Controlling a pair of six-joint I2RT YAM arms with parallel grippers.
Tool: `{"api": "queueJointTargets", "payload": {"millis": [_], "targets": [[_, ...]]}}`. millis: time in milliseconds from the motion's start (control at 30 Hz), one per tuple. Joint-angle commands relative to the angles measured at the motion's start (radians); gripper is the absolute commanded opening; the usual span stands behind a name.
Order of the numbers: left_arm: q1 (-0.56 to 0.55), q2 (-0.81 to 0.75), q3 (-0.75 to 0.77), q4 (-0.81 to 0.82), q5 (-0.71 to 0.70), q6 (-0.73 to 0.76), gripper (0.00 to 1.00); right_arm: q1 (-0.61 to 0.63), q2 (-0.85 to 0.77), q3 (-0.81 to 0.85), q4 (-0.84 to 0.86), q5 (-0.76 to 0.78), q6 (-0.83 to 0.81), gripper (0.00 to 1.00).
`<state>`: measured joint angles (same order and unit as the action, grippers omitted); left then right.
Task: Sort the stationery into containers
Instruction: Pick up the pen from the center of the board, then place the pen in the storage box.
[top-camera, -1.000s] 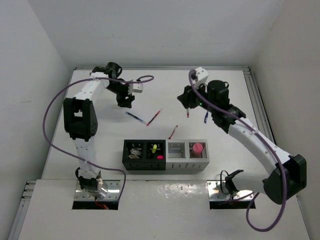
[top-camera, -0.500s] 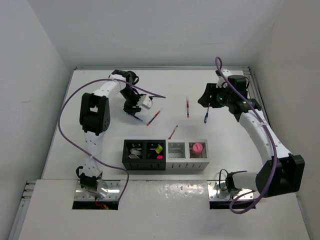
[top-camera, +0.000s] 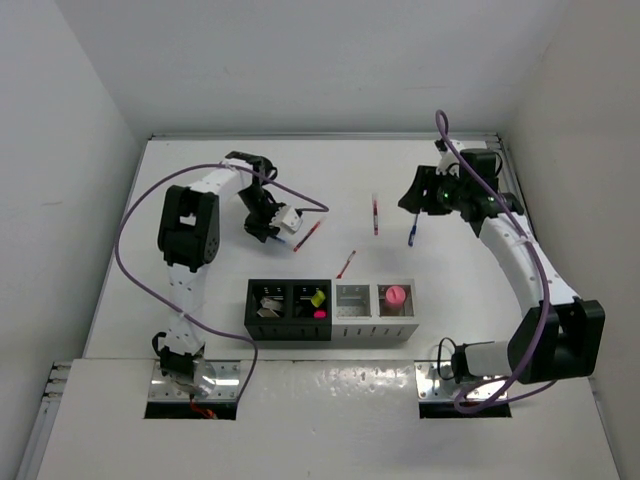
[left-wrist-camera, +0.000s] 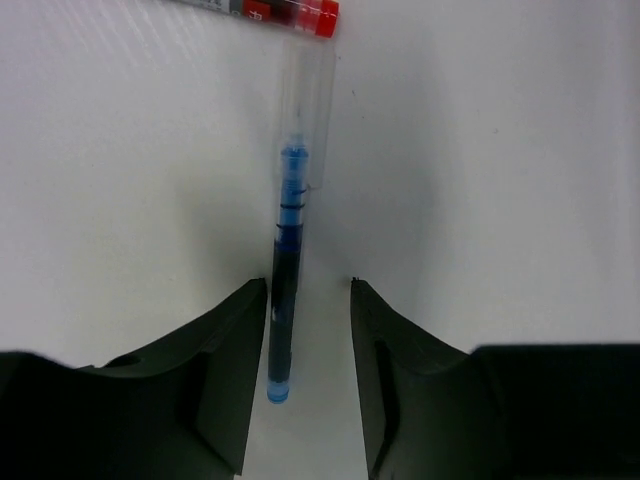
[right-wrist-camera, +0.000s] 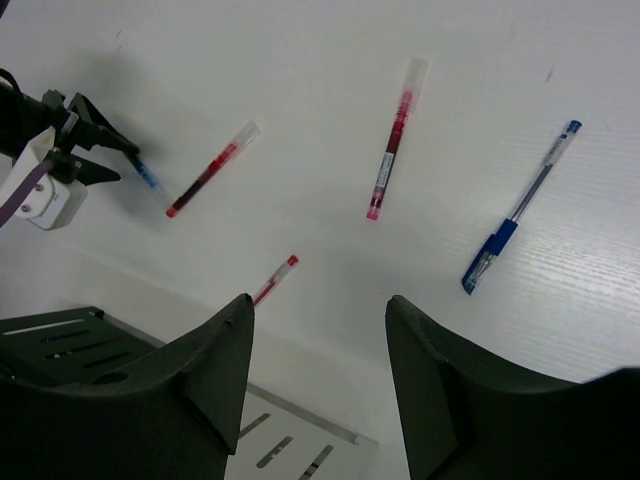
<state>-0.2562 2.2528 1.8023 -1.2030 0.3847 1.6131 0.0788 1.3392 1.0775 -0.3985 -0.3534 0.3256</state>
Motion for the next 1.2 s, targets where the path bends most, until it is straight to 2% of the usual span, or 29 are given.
{"api": "queueJointTargets", "payload": {"millis": [0, 200, 400, 533, 633, 667, 733, 767, 833, 900, 1067, 1100, 1167], "targets": [[-0.014, -0.030, -0.058, 0.042, -0.001, 0.022, 0.45, -0.008, 0.011, 0.056, 0.013, -0.027, 0.006, 0.55], [-0.011, -0.127, -0.230, 0.120, -0.043, 0.066, 0.17, -0.007, 0.026, 0.070, 0.016, -0.035, -0.011, 0.55], [0.035, -0.257, -0.409, 0.120, -0.115, 0.178, 0.03, 0.004, 0.054, 0.102, 0.006, -0.052, -0.040, 0.54], [0.090, -0.318, -0.410, 0.091, -0.074, 0.136, 0.00, 0.022, 0.083, 0.122, 0.023, -0.067, -0.051, 0.52], [0.173, -0.315, -0.293, 0.066, 0.072, -0.003, 0.00, 0.061, 0.097, 0.131, 0.047, -0.070, -0.071, 0.50], [0.192, -0.308, -0.247, 0.063, 0.113, -0.116, 0.00, 0.067, 0.097, 0.133, 0.053, -0.070, -0.077, 0.50], [0.247, -0.279, -0.094, 0.045, 0.262, -0.227, 0.00, 0.091, 0.106, 0.150, 0.076, -0.070, -0.091, 0.50], [0.256, -0.272, -0.049, 0.042, 0.363, -0.336, 0.00, 0.101, 0.107, 0.157, 0.084, -0.070, -0.095, 0.50], [0.301, -0.271, 0.044, 0.055, 0.449, -0.431, 0.00, 0.127, 0.118, 0.185, 0.107, -0.065, -0.100, 0.53], [0.295, -0.315, 0.046, 0.109, 0.534, -0.551, 0.00, 0.147, 0.127, 0.223, 0.130, -0.070, -0.080, 0.59], [0.238, -0.438, -0.032, 0.270, 0.683, -0.827, 0.00, 0.210, 0.158, 0.301, 0.243, -0.099, -0.019, 0.67], [0.224, -0.461, -0.055, 0.336, 0.735, -0.932, 0.00, 0.237, 0.172, 0.311, 0.280, -0.108, 0.001, 0.70], [0.209, -0.476, -0.078, 0.455, 0.779, -1.043, 0.00, 0.292, 0.182, 0.338, 0.305, -0.114, 0.012, 0.71]]}}
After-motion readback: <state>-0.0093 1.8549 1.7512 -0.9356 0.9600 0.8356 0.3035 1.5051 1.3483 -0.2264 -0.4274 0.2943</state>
